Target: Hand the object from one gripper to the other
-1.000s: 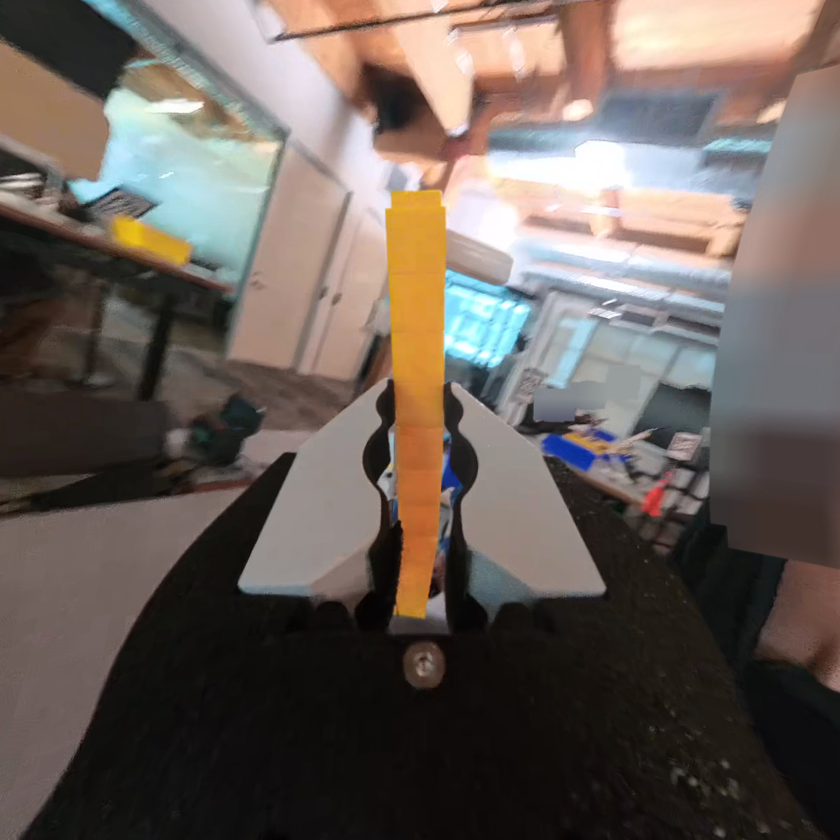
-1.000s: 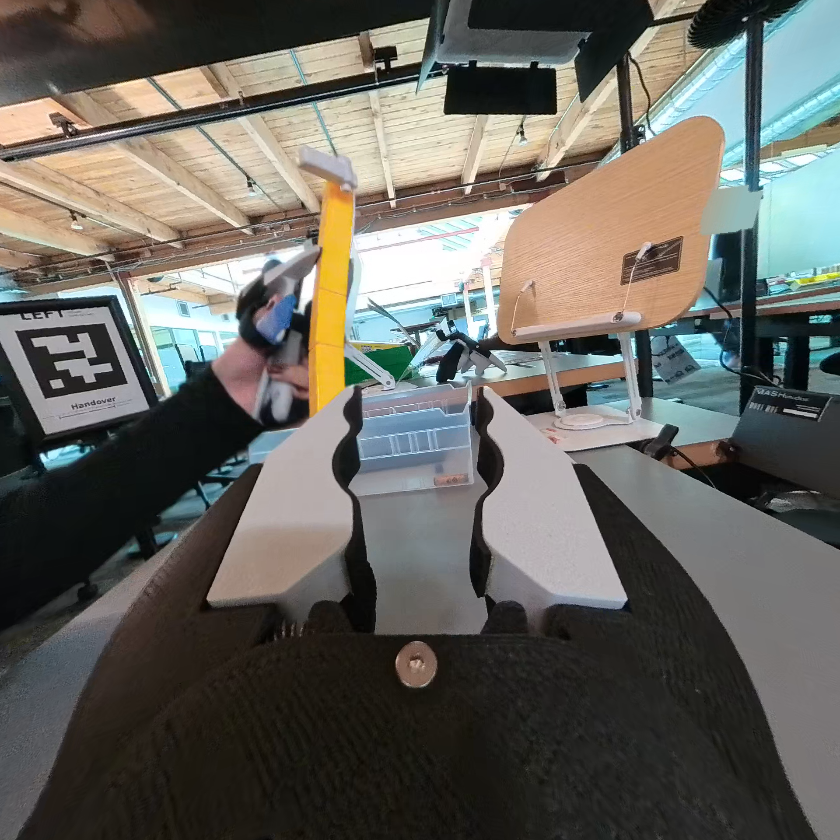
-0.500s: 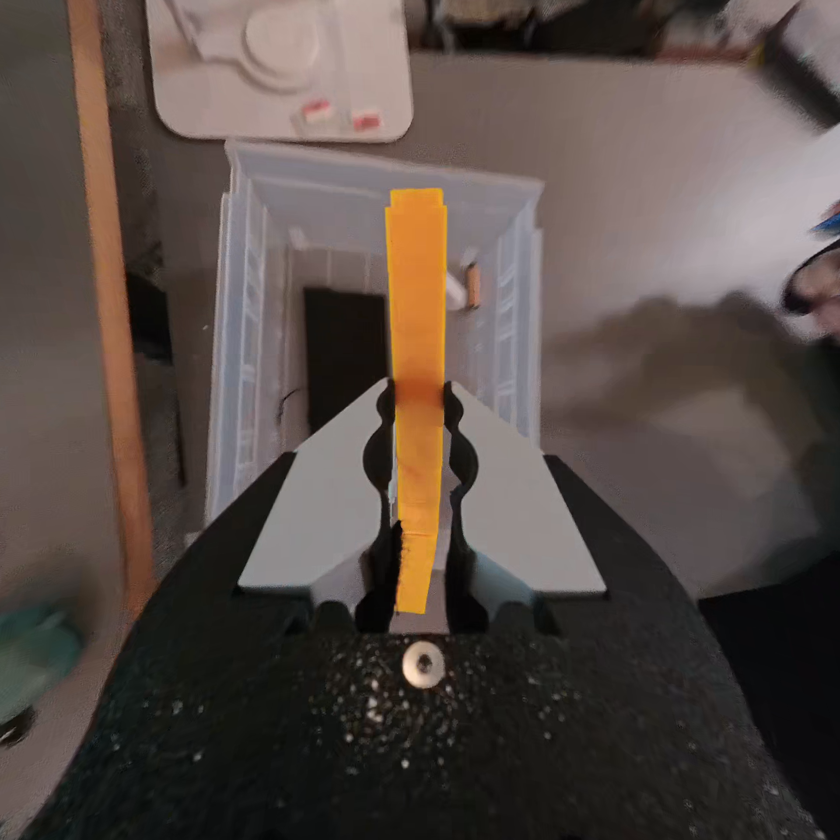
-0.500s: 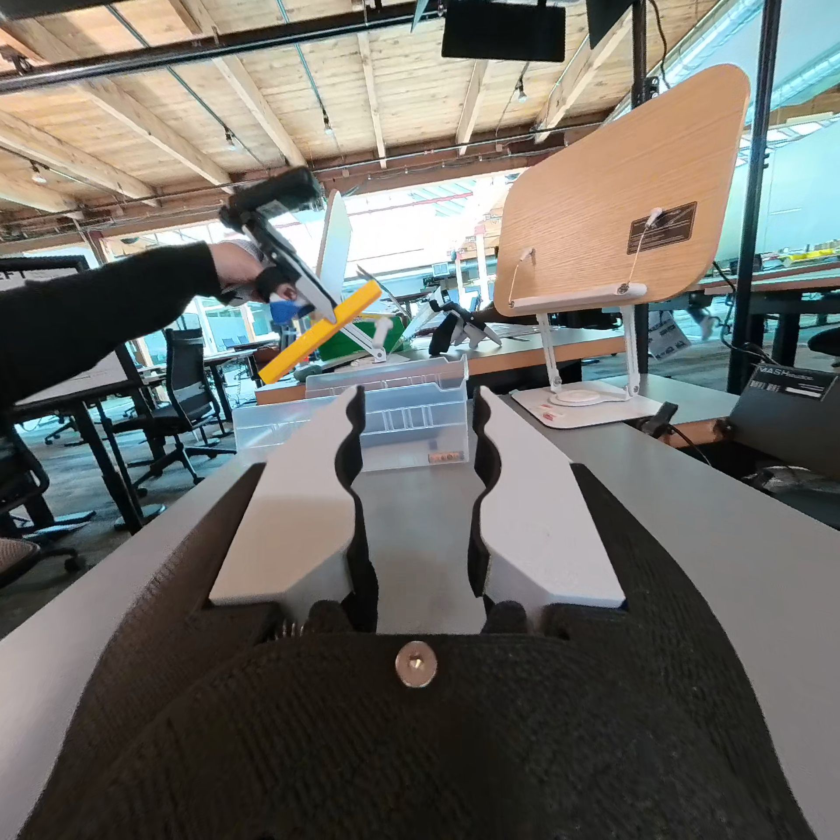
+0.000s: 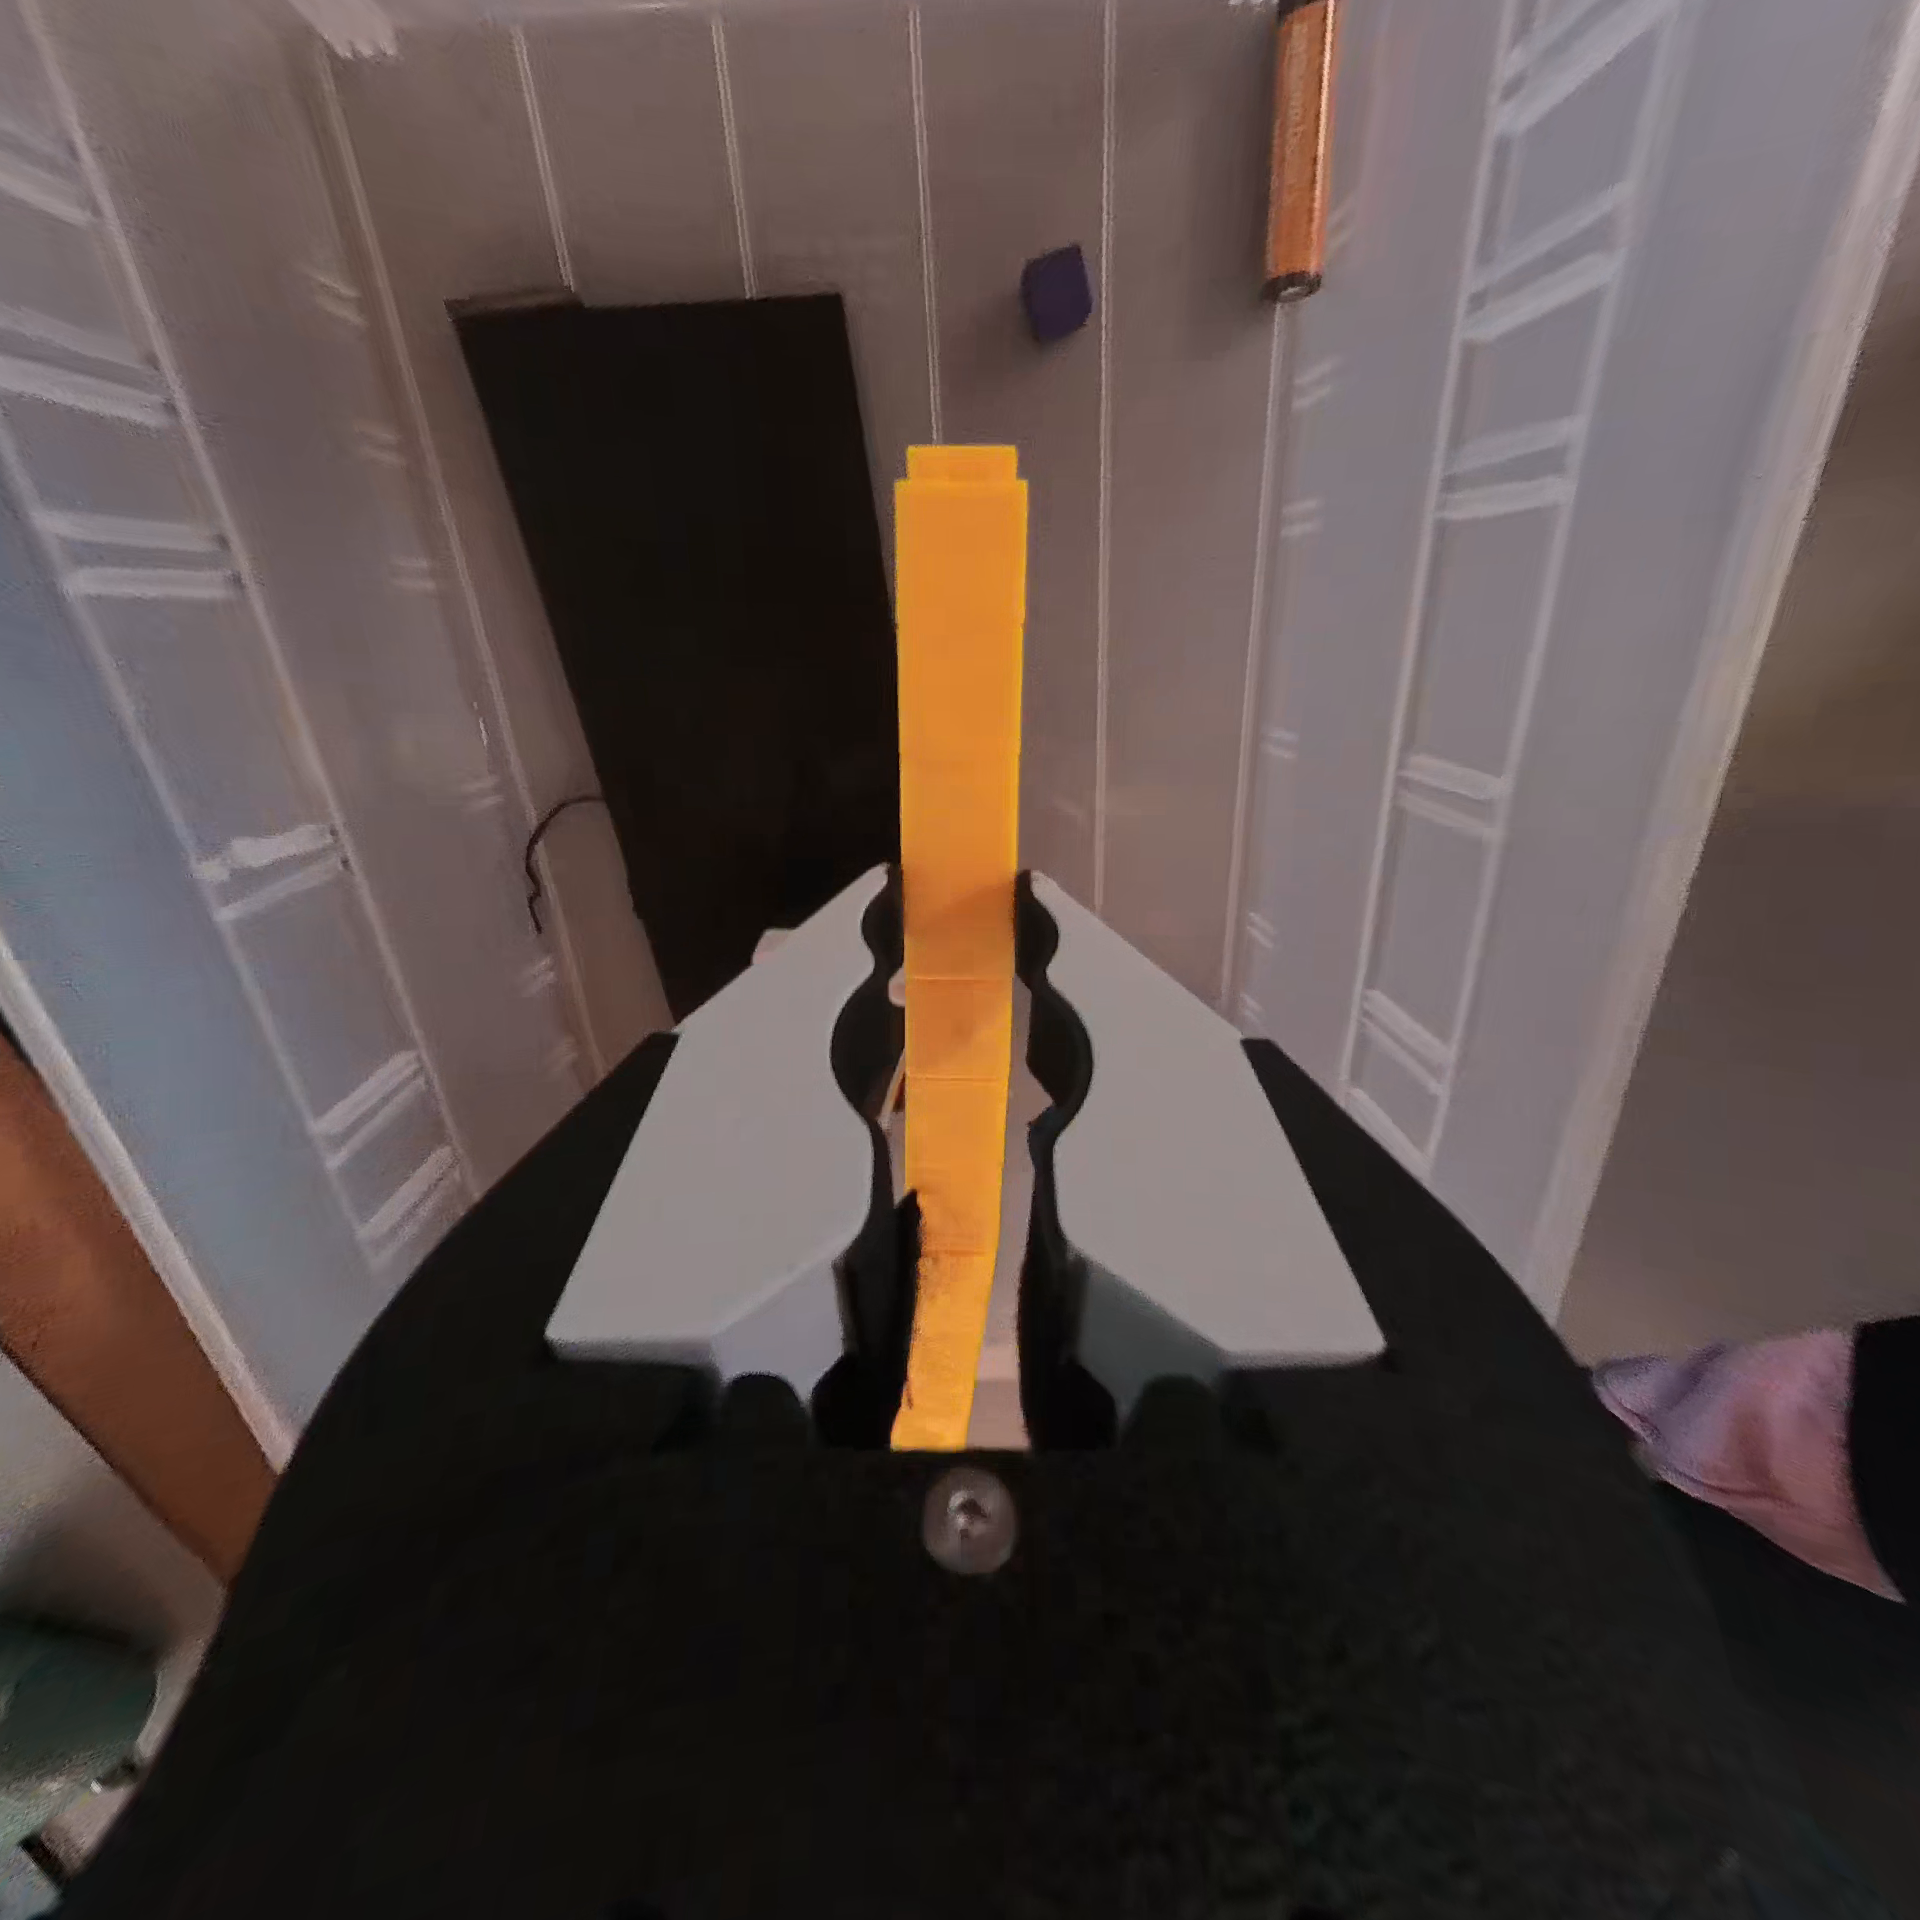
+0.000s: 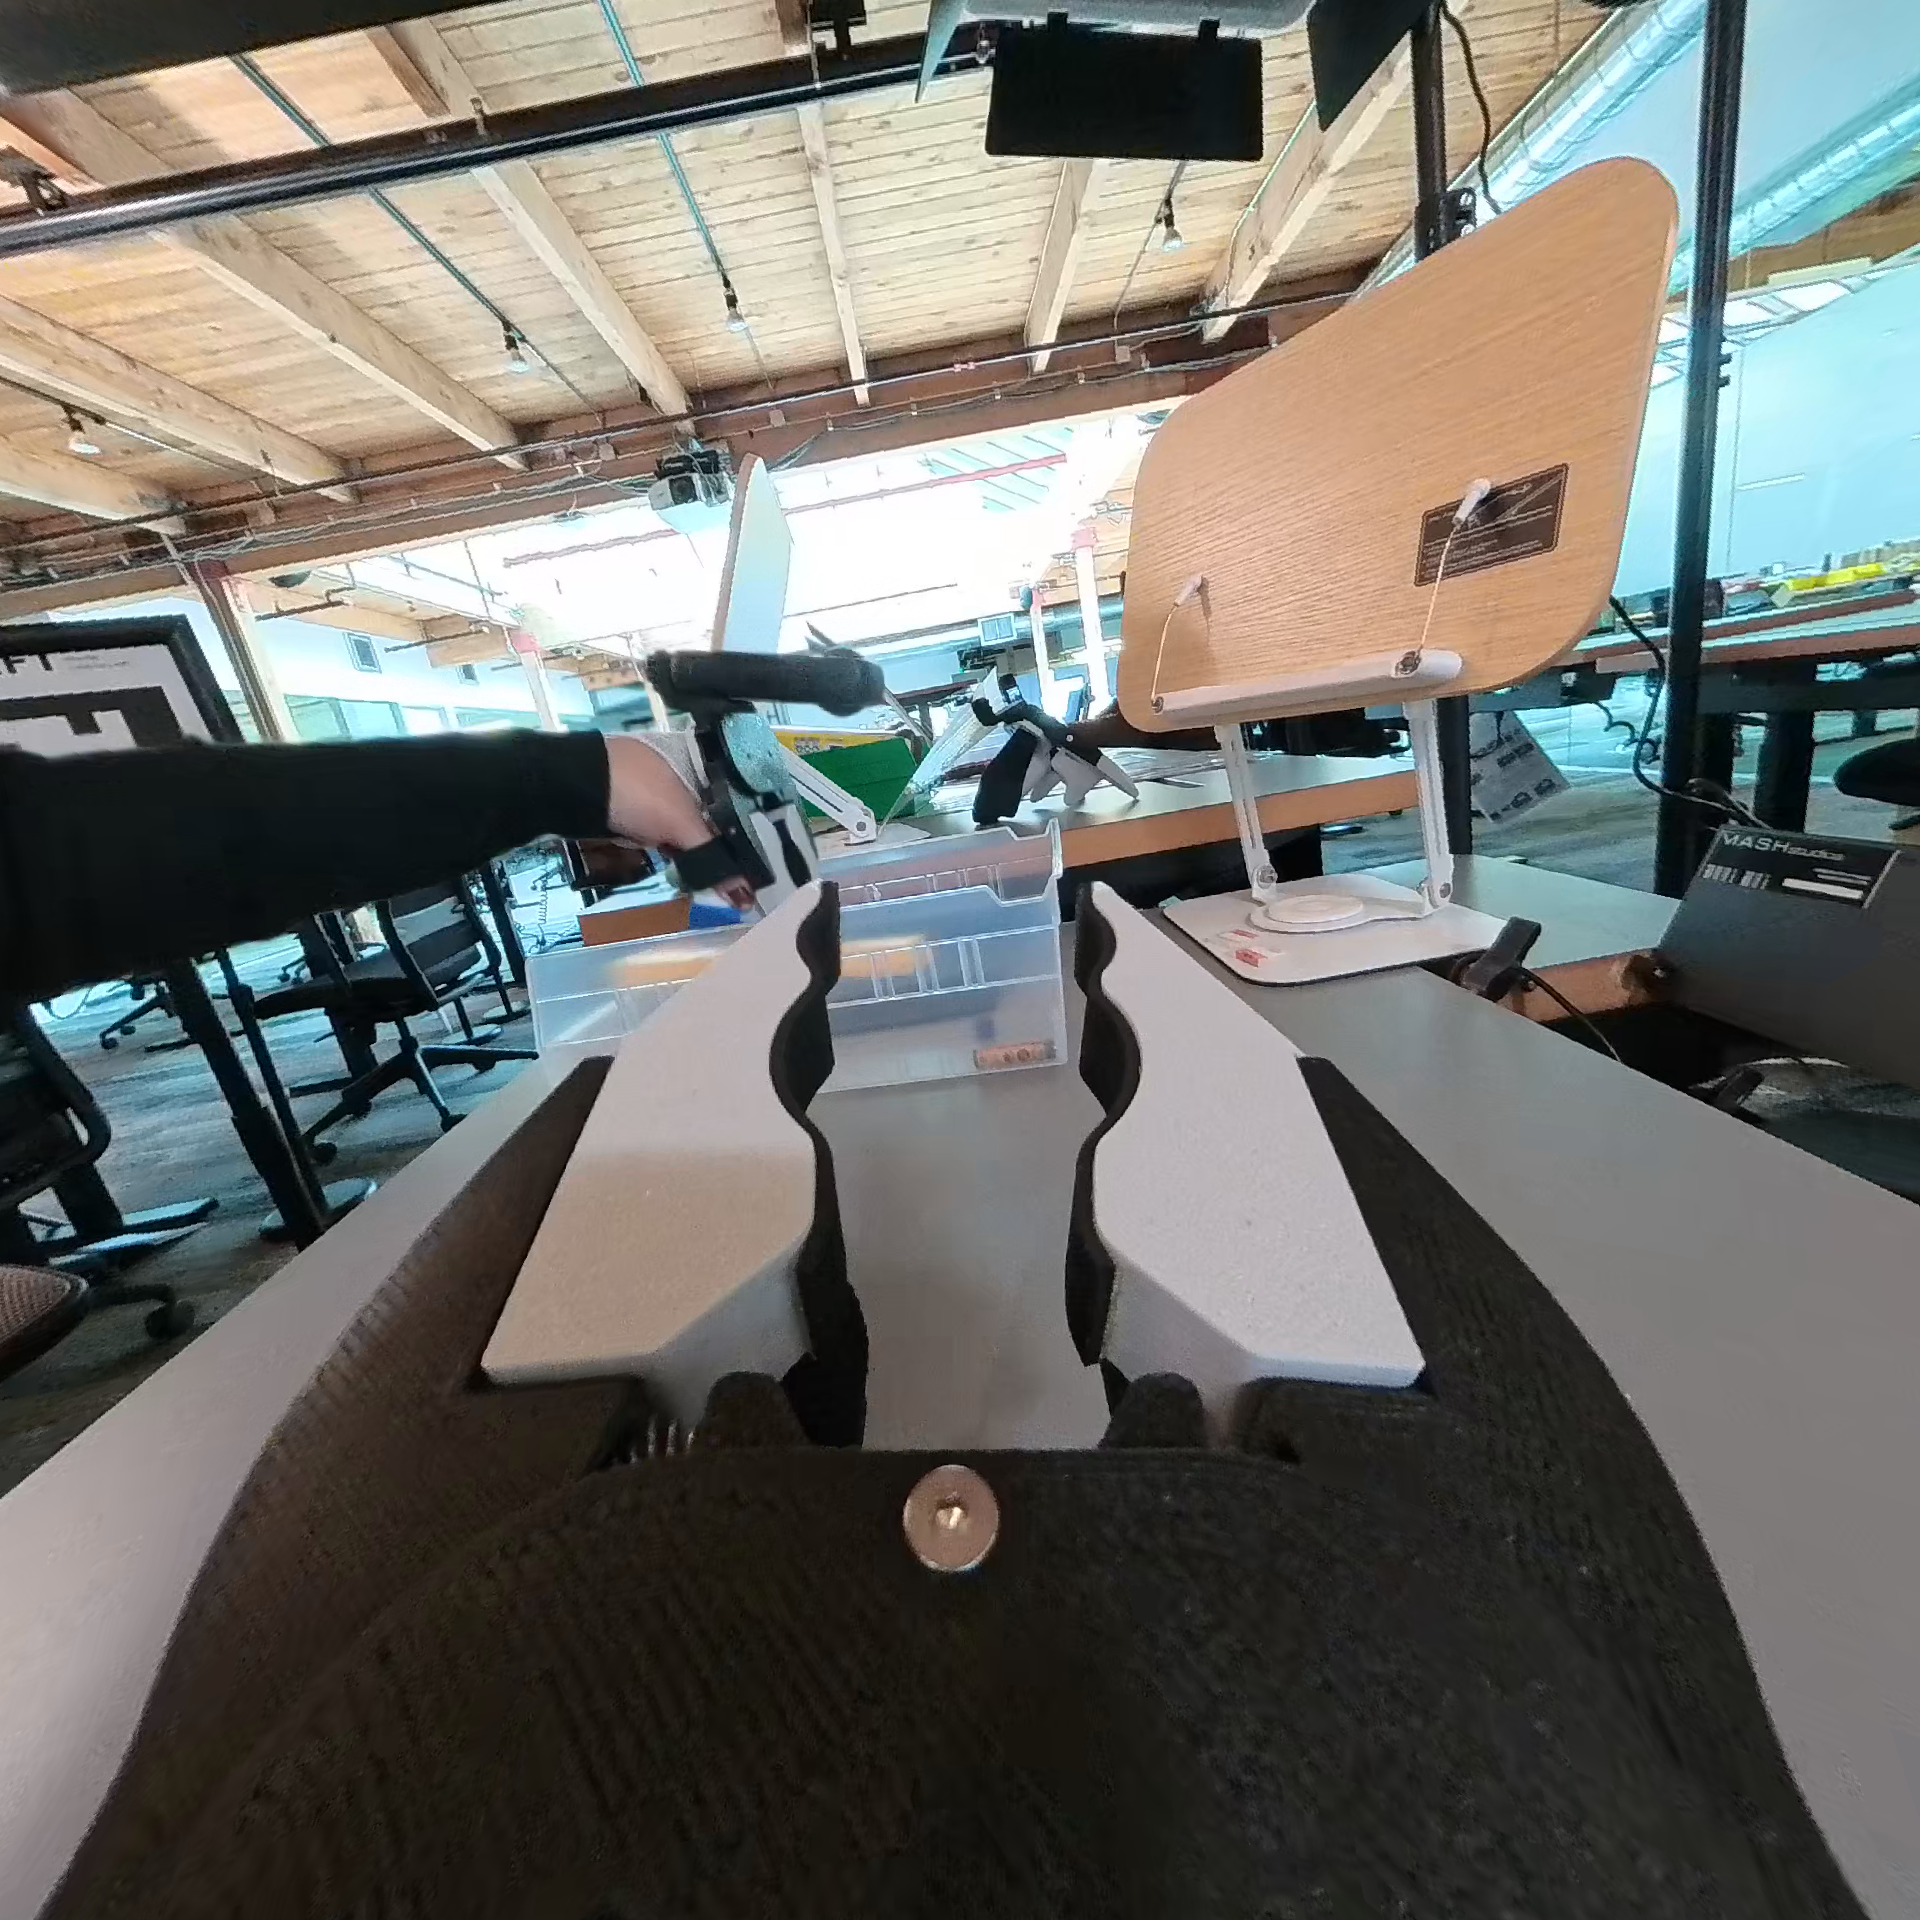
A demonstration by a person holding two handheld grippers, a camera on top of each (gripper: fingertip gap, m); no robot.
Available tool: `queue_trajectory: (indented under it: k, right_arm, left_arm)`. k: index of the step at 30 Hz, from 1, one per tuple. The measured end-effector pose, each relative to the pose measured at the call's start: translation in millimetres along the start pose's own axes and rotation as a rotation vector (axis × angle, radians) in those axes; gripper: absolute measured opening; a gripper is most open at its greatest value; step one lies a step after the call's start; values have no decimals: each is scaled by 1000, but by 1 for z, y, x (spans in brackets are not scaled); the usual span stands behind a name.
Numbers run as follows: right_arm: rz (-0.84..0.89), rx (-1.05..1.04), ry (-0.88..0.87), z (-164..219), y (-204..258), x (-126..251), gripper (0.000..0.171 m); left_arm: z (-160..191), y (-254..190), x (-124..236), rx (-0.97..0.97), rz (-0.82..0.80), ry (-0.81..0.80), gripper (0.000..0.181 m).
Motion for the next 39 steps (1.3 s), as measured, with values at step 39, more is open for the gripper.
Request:
queue_trajectory:
  k: [39]
  right_arm:
    - [-4,-56,-19,0,-2,-1,42]
  left_arm:
    - [-22,21,77,245,245,-919,23]
Point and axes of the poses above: each gripper's, where its closed fingertips meet, x back along the fingers, z out of its underside, y = z × x across the jaws, the point moved 3 cm from there along x, back along the fingers, and after that the axes turned 4 degrees about -x, right-handed, at the moved point
